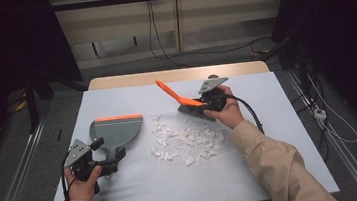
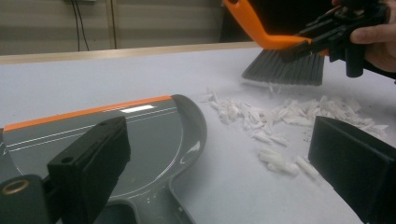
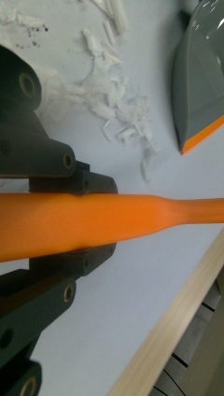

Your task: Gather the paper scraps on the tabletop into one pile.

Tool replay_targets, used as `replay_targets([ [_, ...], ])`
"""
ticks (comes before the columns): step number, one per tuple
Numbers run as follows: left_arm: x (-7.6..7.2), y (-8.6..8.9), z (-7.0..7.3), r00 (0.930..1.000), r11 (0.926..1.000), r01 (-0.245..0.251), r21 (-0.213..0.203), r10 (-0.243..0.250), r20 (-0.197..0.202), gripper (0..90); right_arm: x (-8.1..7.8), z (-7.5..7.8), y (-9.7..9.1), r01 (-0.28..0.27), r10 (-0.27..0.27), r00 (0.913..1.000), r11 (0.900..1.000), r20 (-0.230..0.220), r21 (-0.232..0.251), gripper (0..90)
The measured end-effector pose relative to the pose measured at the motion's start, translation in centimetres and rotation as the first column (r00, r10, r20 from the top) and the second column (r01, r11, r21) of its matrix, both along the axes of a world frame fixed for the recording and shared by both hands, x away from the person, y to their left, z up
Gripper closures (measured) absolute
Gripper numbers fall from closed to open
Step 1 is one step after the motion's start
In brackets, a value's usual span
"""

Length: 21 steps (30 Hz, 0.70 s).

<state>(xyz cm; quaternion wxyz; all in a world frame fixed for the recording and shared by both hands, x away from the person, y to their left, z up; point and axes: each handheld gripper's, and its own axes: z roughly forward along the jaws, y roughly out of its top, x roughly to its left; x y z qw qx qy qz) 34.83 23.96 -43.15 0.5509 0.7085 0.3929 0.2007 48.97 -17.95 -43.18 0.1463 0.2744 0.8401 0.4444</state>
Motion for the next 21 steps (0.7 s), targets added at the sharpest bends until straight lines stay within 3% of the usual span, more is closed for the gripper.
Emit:
replay_targets([
  [2,0.0,0.1,0.0,1.0,1.0,-0.001,-0.001,0.001,0.0,5.3,0.0,-0.6,0.0,0.001,-0.002,0.9998,1.0,-0.019,-0.01,70.8],
  [4,0.0,0.1,0.0,1.0,1.0,0.0,0.001,0.0,0.001,5.3,0.0,-0.6,-0.1,0.013,-0.012,0.9986,0.9999,-0.052,0.009,70.2],
  [7,0.0,0.1,0.0,1.0,1.0,-0.001,0.0,0.001,-0.002,5.3,-0.3,0.1,-0.2,0.059,-0.061,0.9968,0.9971,-0.051,-0.047,67.3],
  [9,0.0,0.0,0.0,1.0,1.0,0.004,0.003,-0.004,0.0,5.3,-0.6,0.7,-0.2,0.075,-0.081,0.9933,0.9944,-0.082,-0.075,63.8],
  [12,0.0,-0.1,0.0,1.0,1.0,0.008,0.002,-0.008,0.0,5.3,-1.1,1.8,0.0,0.097,-0.113,0.9869,0.9865,-0.116,-0.132,61.8],
  [15,0.0,-0.1,0.0,1.0,1.0,0.008,0.004,-0.008,0.001,5.3,-1.4,2.6,0.2,0.136,-0.164,0.9783,0.9689,-0.126,-0.207,63.2],
  [19,-0.1,-0.2,0.1,0.9999,0.9999,0.01,0.006,-0.01,0.004,5.3,-1.2,2.4,0.3,0.135,-0.185,0.9685,0.9515,-0.166,-0.277,67.3],
  [21,-0.1,-0.1,0.1,1.0,1.0,0.008,0.005,-0.008,0.003,5.4,-1.3,2.2,0.3,0.124,-0.179,0.9659,0.9542,-0.187,-0.272,71.1],
])
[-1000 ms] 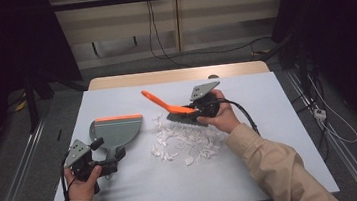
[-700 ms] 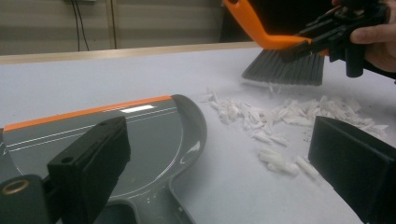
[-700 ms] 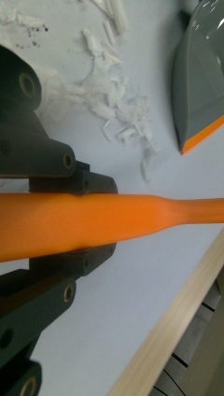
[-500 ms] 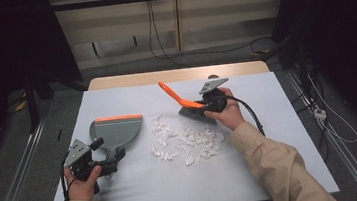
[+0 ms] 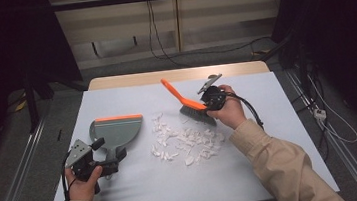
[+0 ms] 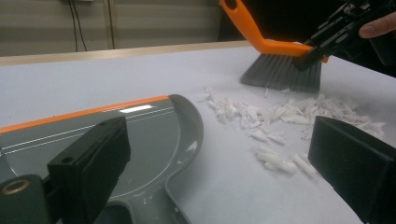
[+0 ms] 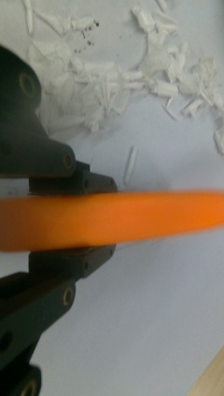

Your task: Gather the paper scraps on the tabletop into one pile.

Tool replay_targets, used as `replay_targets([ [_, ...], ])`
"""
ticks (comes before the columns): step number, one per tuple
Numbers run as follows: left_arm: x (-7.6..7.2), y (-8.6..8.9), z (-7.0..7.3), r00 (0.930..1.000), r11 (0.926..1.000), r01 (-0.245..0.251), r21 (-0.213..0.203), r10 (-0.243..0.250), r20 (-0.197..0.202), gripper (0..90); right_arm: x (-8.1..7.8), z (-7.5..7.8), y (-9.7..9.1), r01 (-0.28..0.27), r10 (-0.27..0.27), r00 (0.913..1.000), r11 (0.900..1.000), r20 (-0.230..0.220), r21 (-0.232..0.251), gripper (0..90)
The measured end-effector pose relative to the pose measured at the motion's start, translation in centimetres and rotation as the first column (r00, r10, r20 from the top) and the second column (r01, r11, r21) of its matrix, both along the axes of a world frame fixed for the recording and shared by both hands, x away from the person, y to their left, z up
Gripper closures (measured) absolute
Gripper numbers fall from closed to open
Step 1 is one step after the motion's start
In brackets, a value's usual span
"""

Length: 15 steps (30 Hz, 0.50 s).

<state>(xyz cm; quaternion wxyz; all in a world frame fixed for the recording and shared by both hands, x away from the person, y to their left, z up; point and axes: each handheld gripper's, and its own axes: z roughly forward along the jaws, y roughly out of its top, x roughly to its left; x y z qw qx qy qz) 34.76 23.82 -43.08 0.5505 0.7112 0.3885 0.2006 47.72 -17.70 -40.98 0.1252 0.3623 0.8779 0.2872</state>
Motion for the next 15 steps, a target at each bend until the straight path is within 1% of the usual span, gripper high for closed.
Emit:
replay_targets([
  [1,0.0,0.0,0.0,1.0,1.0,0.0,0.004,0.0,-0.001,5.3,-0.1,0.0,0.1,0.018,-0.018,0.9998,0.9997,0.011,-0.019,71.2],
  [2,0.0,0.0,0.0,1.0,1.0,-0.002,-0.002,0.002,-0.001,5.3,-0.1,0.1,0.1,0.024,-0.023,0.9997,0.9996,0.007,-0.017,71.3],
  [3,0.0,0.0,0.0,1.0,1.0,-0.002,-0.001,0.002,-0.001,5.3,0.0,0.0,0.1,0.021,-0.021,0.9998,0.9998,0.003,0.008,71.3],
  [4,0.0,0.1,0.0,1.0,1.0,0.0,0.006,0.0,0.0,5.4,0.1,-0.1,0.2,0.009,-0.009,0.9999,0.9996,0.012,0.026,71.3],
  [5,0.0,0.1,0.0,1.0,1.0,0.0,0.005,0.0,-0.001,5.3,0.2,-0.2,0.3,0.005,-0.006,0.9995,0.9987,0.03,0.05,71.3],
  [6,0.0,0.1,0.0,1.0,1.0,0.0,0.006,0.0,-0.002,5.3,0.4,-0.3,0.4,-0.002,-0.001,0.9988,0.9979,0.049,0.065,71.4],
  [7,0.0,0.1,0.0,1.0,1.0,-0.002,0.003,0.002,-0.001,5.3,0.6,-0.3,0.4,-0.008,0.001,0.9976,0.9956,0.07,0.093,71.3],
  [8,0.1,0.1,0.0,1.0,1.0,-0.004,0.001,0.004,-0.001,5.3,0.9,-0.4,0.5,0.002,-0.013,0.9968,0.9913,0.079,0.131,71.4],
  [9,0.1,0.1,0.0,1.0,1.0,-0.005,0.002,0.005,-0.002,5.3,1.4,-0.4,0.6,-0.003,-0.011,0.9952,0.9898,0.097,0.142,71.4],
  [10,0.1,0.1,-0.1,1.0,1.0,-0.005,0.001,0.005,-0.004,5.3,1.6,-0.5,0.8,-0.012,-0.004,0.9931,0.9906,0.117,0.137,71.3],
  [11,0.2,0.1,-0.1,1.0,1.0,-0.007,-0.002,0.007,-0.005,5.3,2.1,-0.6,1.0,-0.014,-0.002,0.9924,0.9914,0.123,0.13,71.4],
  [12,0.2,0.1,-0.1,0.9999,1.0,-0.008,-0.003,0.008,-0.007,5.3,2.5,-0.8,1.2,-0.015,0.0,0.9929,0.9919,0.119,0.126,71.3],
  [13,0.2,0.1,-0.1,0.9999,0.9999,-0.01,-0.002,0.01,-0.008,5.3,3.0,-1.0,1.5,-0.028,0.012,0.991,0.9926,0.133,0.118,71.4],
  [14,0.2,0.2,-0.2,0.9999,0.9999,-0.011,-0.001,0.011,-0.01,5.3,3.4,-1.2,1.9,-0.06,0.044,0.9875,0.9929,0.151,0.103,71.3],
  [15,0.2,0.2,-0.2,0.9999,0.9999,-0.012,-0.002,0.012,-0.011,5.3,3.8,-1.3,2.3,-0.073,0.057,0.9863,0.9925,0.155,0.098,71.3],
])
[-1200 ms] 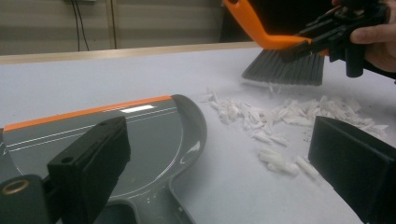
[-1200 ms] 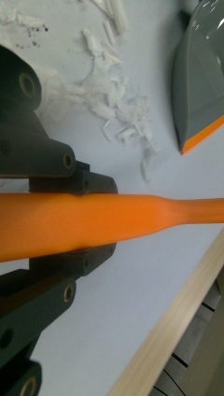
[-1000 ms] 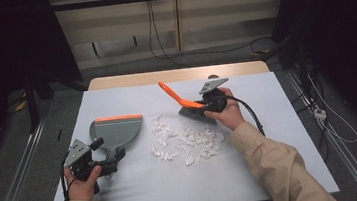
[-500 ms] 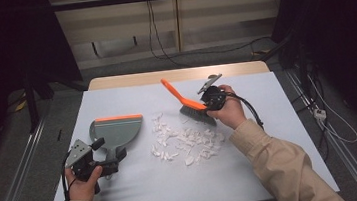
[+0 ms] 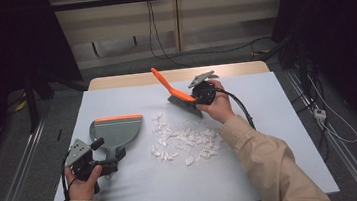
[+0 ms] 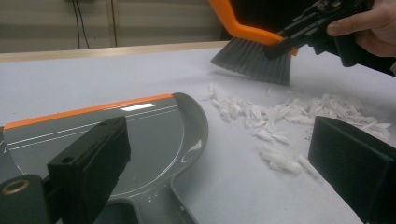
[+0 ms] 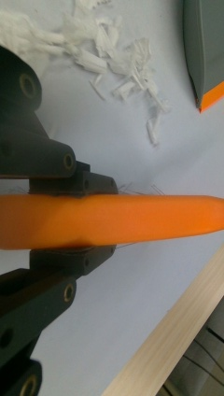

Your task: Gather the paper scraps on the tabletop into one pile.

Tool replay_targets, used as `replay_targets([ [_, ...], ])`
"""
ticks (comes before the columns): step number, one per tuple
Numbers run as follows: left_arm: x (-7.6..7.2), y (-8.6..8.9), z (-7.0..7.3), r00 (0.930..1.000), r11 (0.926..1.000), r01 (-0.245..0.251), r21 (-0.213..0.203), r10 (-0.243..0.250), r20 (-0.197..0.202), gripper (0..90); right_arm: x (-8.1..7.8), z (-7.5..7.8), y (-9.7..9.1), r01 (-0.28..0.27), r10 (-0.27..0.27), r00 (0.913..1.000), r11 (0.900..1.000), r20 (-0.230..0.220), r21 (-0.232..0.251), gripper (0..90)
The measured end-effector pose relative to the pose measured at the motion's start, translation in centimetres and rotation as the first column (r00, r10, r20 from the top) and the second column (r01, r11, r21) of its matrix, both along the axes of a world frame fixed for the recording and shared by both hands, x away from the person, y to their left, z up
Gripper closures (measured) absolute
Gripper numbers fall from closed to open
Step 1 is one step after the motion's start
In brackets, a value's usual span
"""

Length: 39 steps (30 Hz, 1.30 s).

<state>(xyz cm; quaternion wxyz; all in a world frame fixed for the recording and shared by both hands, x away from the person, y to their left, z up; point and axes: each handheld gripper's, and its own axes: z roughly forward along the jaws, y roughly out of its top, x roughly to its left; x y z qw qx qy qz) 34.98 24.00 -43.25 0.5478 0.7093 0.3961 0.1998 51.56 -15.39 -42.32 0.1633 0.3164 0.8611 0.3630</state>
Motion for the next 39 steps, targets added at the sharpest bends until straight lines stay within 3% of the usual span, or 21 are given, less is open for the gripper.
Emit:
replay_targets([
  [5,0.0,0.1,0.0,1.0,0.9999,-0.01,-0.005,0.01,0.0,5.3,1.3,-0.2,2.3,-0.048,0.049,0.9984,0.9982,0.028,-0.037,71.3],
  [9,0.0,0.2,0.0,0.9999,0.9999,-0.014,-0.002,0.014,0.0,5.3,1.2,-0.3,4.0,-0.141,0.144,0.9889,0.9882,0.038,-0.06,71.3],
  [13,0.0,0.0,-0.1,1.0,1.0,-0.01,0.0,0.01,-0.001,5.3,0.2,-0.2,4.7,-0.262,0.268,0.9619,0.9597,0.054,-0.102,71.1],
  [15,0.0,0.0,-0.1,1.0,1.0,-0.007,0.002,0.007,-0.002,5.3,-0.4,0.1,4.7,-0.344,0.346,0.9378,0.937,0.03,-0.063,71.2],
  [16,0.1,0.0,-0.1,1.0,1.0,-0.006,0.003,0.006,-0.002,5.3,-0.8,0.1,4.8,-0.375,0.377,0.9258,0.9246,0.024,-0.067,71.1],
  [18,0.0,0.0,-0.1,1.0,1.0,-0.006,0.002,0.006,-0.001,5.3,-1.9,0.3,5.2,-0.404,0.411,0.911,0.9065,0.034,-0.121,71.1],
  [22,0.0,0.0,-0.1,1.0,1.0,-0.005,0.003,0.005,0.0,5.3,-3.7,0.7,4.9,-0.465,0.471,0.882,0.8757,0.018,-0.13,71.2],
  [27,-0.1,0.0,0.0,1.0,1.0,-0.003,-0.001,0.003,0.003,5.3,-5.8,1.2,3.7,-0.497,0.5,0.8662,0.8615,0.003,-0.106,71.3],
  [29,-0.1,0.0,0.0,1.0,1.0,-0.001,-0.001,0.001,0.004,5.3,-6.4,1.7,3.1,-0.488,0.493,0.8701,0.8658,0.019,-0.113,71.3],
  [31,-0.1,-0.1,0.0,1.0,1.0,0.0,0.001,0.0,0.004,5.3,-6.5,2.3,2.3,-0.467,0.471,0.8815,0.8806,0.035,-0.079,71.3],
  [33,-0.1,-0.1,0.0,1.0,1.0,0.001,-0.002,-0.001,0.004,5.4,-6.3,2.8,1.5,-0.432,0.435,0.8987,0.9001,0.058,-0.058,71.3],
  [34,-0.1,0.0,0.0,1.0,1.0,0.001,0.0,-0.001,0.004,5.3,-6.1,3.0,0.9,-0.403,0.405,0.9115,0.9141,0.071,-0.047,71.3],
  [39,0.0,0.0,0.0,1.0,1.0,0.003,0.003,-0.003,0.001,5.3,-4.9,2.8,-0.8,-0.309,0.31,0.9467,0.9509,0.088,-0.026,71.3],
])
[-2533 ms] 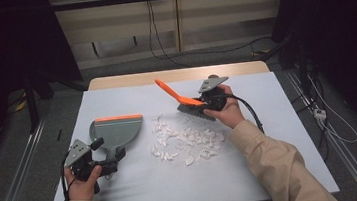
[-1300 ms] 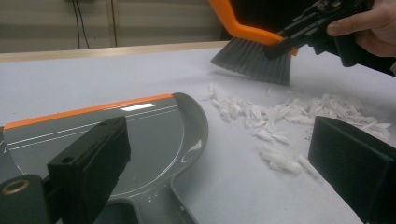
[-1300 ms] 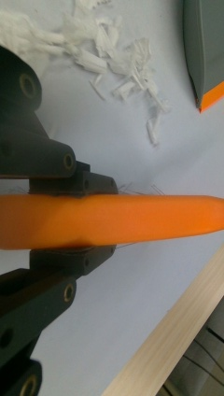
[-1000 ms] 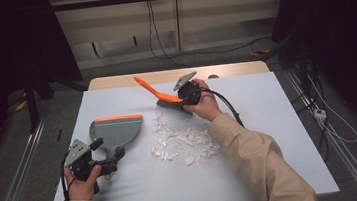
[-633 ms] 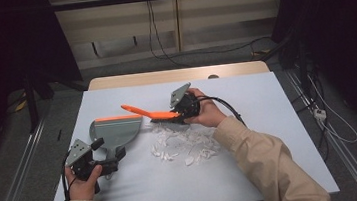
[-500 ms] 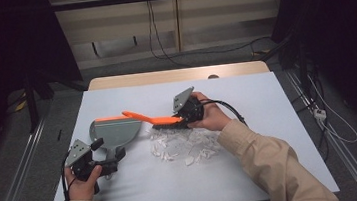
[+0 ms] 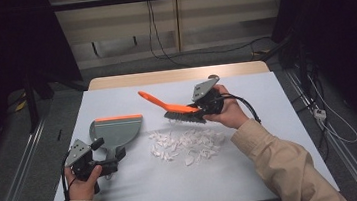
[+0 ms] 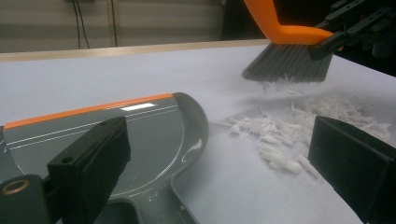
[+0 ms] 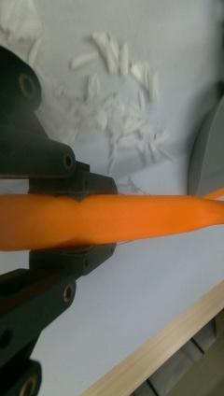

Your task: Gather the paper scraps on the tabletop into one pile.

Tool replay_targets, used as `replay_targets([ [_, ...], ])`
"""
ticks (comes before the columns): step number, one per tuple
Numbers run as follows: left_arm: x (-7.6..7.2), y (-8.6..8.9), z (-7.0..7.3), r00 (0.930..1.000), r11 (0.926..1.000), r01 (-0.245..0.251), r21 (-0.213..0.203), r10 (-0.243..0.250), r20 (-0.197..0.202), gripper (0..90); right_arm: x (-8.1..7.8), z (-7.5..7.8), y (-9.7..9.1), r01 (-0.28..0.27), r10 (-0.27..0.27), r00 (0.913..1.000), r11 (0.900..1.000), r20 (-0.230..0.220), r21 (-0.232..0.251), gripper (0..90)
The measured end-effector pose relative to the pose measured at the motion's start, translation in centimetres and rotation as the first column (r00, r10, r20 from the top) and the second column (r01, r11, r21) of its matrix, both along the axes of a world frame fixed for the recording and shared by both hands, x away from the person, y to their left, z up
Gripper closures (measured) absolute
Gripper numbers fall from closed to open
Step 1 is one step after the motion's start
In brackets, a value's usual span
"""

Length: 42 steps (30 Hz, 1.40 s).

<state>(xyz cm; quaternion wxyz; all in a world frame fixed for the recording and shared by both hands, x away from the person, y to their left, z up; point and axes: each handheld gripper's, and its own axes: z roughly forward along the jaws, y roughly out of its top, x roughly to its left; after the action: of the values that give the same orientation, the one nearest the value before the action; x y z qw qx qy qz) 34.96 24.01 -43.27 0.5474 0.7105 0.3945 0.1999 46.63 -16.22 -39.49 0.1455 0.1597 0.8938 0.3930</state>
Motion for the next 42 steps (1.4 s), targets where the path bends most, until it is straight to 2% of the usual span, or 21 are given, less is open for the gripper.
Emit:
replay_targets([
  [3,0.0,0.0,0.0,1.0,1.0,-0.001,-0.007,0.001,0.001,5.3,0.6,-1.0,-0.8,0.05,-0.05,0.9987,0.9987,-0.01,-0.004,71.3],
  [7,0.0,0.0,-0.1,1.0,1.0,0.005,-0.006,-0.005,0.0,5.3,0.8,-2.4,-2.1,0.12,-0.119,0.9928,0.9921,0.01,-0.038,71.3],
  [8,0.0,0.0,-0.1,1.0,1.0,0.005,-0.008,-0.005,-0.002,5.3,0.7,-2.7,-2.4,0.124,-0.125,0.9922,0.9911,0.0,-0.048,71.3],
  [10,0.1,0.0,-0.1,1.0,0.9999,0.009,-0.007,-0.009,-0.002,5.3,0.3,-2.9,-2.6,0.114,-0.114,0.9933,0.9933,-0.019,-0.02,71.3],
  [11,0.1,0.0,-0.1,0.9999,0.9999,0.012,-0.008,-0.012,-0.002,5.3,-0.1,-2.9,-2.5,0.099,-0.099,0.995,0.9946,-0.012,-0.032,71.2],
  [13,0.2,-0.1,-0.2,0.9999,0.9998,0.015,-0.012,-0.015,-0.003,5.3,-1.0,-2.8,-2.0,0.069,-0.069,0.9975,0.9967,-0.013,-0.043,71.2],
  [16,0.2,-0.2,-0.2,0.9997,0.9997,0.022,-0.01,-0.022,-0.004,5.3,-2.1,-2.4,-1.8,0.01,-0.01,0.9987,0.9999,-0.05,-0.011,71.3],
  [17,0.2,-0.2,-0.1,0.9997,0.9997,0.025,-0.007,-0.025,-0.004,5.4,-2.4,-2.1,-1.8,0.007,-0.008,0.9992,0.9999,-0.04,-0.007,71.3],
  [20,0.1,-0.1,-0.1,0.9997,0.9997,0.025,-0.004,-0.025,0.0,5.3,-2.8,-1.2,-2.3,0.038,-0.037,0.9991,0.9991,-0.022,0.018,71.3],
  [23,0.1,0.0,0.0,0.9997,0.9997,0.024,-0.011,-0.024,0.003,5.4,-2.4,-0.8,-3.3,0.1,-0.099,0.995,0.9946,-0.007,0.031,71.3],
  [25,0.1,0.0,0.0,0.9997,0.9997,0.024,-0.009,-0.024,0.003,5.4,-1.9,-1.0,-3.9,0.131,-0.131,0.9913,0.9907,-0.018,0.036,71.3],
  [29,0.1,0.0,-0.1,0.9996,0.9996,0.029,-0.002,-0.029,0.0,5.4,-1.2,-2.2,-4.1,0.17,-0.171,0.9852,0.9852,-0.017,-0.018,71.3],
  [30,0.2,0.0,-0.1,0.9996,0.9996,0.028,-0.003,-0.028,-0.001,5.4,-1.2,-2.5,-4.0,0.174,-0.175,0.9845,0.9843,-0.015,-0.028,71.3],
  [32,0.2,0.0,-0.1,0.9996,0.9996,0.029,-0.003,-0.029,0.0,5.4,-1.2,-2.9,-3.6,0.164,-0.164,0.9858,0.9865,-0.037,0.001,71.3],
  [33,0.2,0.0,-0.1,0.9996,0.9996,0.029,-0.004,-0.029,0.0,5.4,-1.4,-2.9,-3.2,0.153,-0.153,0.9875,0.9882,-0.038,0.0,71.3],
  [35,0.2,0.0,-0.1,0.9996,0.9996,0.029,-0.005,-0.029,-0.001,5.4,-1.7,-2.7,-2.6,0.121,-0.121,0.9918,0.9926,-0.039,-0.012,71.3],
  [37,0.2,0.1,-0.1,0.9995,0.9995,0.03,-0.006,-0.03,-0.001,5.4,-2.0,-2.2,-2.2,0.098,-0.098,0.9938,0.9951,-0.053,0.008,71.3],
  [40,0.2,0.1,0.0,0.9994,0.9994,0.034,-0.006,-0.034,0.005,5.4,-2.6,-1.1,-1.8,0.13,-0.127,0.9907,0.9905,-0.048,0.045,71.3],
  [42,0.1,0.0,0.0,0.9995,0.9994,0.032,-0.014,-0.032,0.006,5.4,-3.2,-0.2,-1.5,0.167,-0.164,0.9857,0.9828,-0.04,0.079,71.3],
])
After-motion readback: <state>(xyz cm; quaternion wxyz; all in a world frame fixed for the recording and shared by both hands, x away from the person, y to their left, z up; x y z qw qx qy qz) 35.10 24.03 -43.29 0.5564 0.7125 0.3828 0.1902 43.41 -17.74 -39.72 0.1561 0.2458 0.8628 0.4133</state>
